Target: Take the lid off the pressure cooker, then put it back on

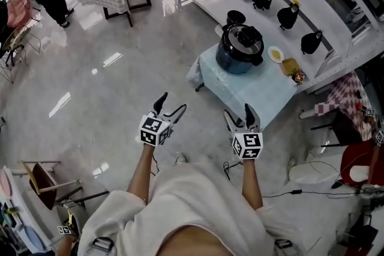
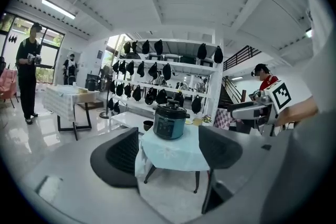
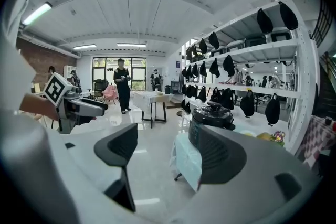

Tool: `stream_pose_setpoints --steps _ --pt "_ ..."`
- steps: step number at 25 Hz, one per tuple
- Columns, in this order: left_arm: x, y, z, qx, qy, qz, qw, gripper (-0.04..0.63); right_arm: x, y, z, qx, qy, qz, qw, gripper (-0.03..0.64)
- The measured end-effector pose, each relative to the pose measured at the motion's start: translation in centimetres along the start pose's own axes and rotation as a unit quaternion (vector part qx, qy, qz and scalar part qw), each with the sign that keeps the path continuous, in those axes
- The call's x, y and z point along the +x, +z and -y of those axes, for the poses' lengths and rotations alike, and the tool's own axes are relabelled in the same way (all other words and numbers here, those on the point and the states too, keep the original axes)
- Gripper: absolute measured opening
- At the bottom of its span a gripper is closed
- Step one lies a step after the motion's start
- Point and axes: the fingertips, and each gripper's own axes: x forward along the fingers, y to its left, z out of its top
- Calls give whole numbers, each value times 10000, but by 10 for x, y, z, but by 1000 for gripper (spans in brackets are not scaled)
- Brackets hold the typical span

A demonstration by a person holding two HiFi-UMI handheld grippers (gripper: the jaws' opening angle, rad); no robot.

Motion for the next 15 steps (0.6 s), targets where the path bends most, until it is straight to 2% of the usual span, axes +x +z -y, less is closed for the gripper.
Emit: stream_pose_setpoints --steps 7,15 --pt "44 -1 -41 -95 45 -185 9998 339 65 0 16 57 129 -128 9998 334" --pt "120 22 -108 -121 391 -204 9990 339 175 21 49 -48 585 -34 9983 334"
